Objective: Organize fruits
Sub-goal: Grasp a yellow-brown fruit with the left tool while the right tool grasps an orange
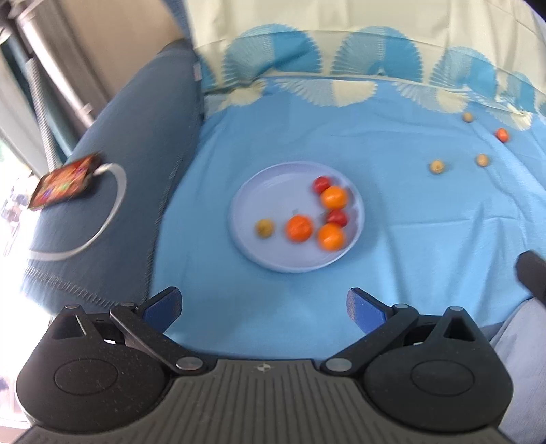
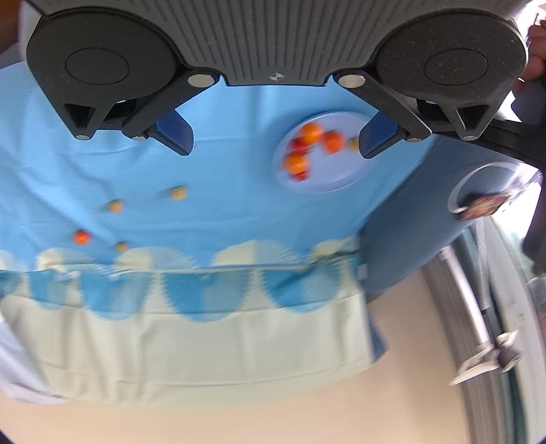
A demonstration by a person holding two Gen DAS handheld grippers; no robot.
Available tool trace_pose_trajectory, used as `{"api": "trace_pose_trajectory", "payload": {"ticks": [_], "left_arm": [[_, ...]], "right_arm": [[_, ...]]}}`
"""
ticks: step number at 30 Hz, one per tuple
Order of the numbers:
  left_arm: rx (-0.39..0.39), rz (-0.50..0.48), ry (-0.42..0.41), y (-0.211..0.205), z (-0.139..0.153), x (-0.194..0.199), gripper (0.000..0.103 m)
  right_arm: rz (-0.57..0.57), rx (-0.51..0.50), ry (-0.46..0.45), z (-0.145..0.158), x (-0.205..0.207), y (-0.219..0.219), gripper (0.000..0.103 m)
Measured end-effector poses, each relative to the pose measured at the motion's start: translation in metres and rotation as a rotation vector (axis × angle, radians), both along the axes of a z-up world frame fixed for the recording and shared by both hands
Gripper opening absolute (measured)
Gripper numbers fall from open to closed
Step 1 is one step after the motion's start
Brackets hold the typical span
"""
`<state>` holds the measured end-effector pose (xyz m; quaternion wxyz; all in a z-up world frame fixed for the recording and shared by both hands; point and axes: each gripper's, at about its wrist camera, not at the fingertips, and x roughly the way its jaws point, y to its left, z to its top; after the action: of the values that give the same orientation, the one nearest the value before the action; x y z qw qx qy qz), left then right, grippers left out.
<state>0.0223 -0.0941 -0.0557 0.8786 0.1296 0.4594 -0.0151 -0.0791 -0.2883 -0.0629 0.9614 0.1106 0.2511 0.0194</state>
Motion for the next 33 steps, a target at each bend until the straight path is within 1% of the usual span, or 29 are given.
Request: {"api": "trace_pose_trajectory", "payload": {"ticks": [3, 6, 8, 11, 13, 15, 19, 22, 25, 29, 31, 33], "left_arm": [[-0.014, -0.037, 0.012, -0.030, -0.004, 0.022, 0.103], [-0.049, -0.073, 0.044, -0.066, -0.014, 0.050, 0.103], [-0.066, -0.106, 0.060, -0.094, -0.021, 0.070, 0.103], [-0.069, -0.160, 0.061, -0.141, -0.036, 0.100, 0.103], [-0.068, -0.178, 0.078, -0.172, -0.052, 0.123, 0.103], [-0.065, -0.185, 0.101, -0.200, -0.069, 0.146, 0.103], [-0.061, -0.200, 0.151, -0.243, -0.106, 0.188, 0.103], [-0.043, -0.208, 0.176, -0.262, -0.130, 0.214, 0.103], [-0.027, -0.187, 0.190, -0.273, -0.150, 0.238, 0.103], [-0.035, -0.172, 0.220, -0.277, -0.166, 0.258, 0.103], [-0.048, -0.176, 0.222, -0.277, -0.170, 0.262, 0.103], [-0.064, -0.177, 0.221, -0.276, -0.171, 0.265, 0.103]], "right_arm": [[-0.101, -0.025, -0.009, -0.006, 0.006, -0.036, 0.102], [-0.199, -0.038, -0.001, -0.015, 0.017, -0.075, 0.102], [-0.259, -0.037, 0.009, -0.021, 0.027, -0.105, 0.102], [-0.347, -0.049, 0.009, -0.032, 0.044, -0.156, 0.102], [-0.391, -0.067, 0.002, -0.041, 0.063, -0.191, 0.102], [-0.428, -0.082, 0.013, -0.053, 0.088, -0.229, 0.102], [-0.453, -0.047, 0.048, -0.085, 0.155, -0.299, 0.102], [-0.455, -0.049, 0.087, -0.111, 0.212, -0.336, 0.102], [-0.432, -0.057, 0.121, -0.138, 0.265, -0.360, 0.102], [-0.463, -0.010, 0.140, -0.167, 0.318, -0.383, 0.102], [-0.496, -0.016, 0.151, -0.178, 0.338, -0.389, 0.102], [-0.502, -0.040, 0.183, -0.191, 0.355, -0.394, 0.102]]}}
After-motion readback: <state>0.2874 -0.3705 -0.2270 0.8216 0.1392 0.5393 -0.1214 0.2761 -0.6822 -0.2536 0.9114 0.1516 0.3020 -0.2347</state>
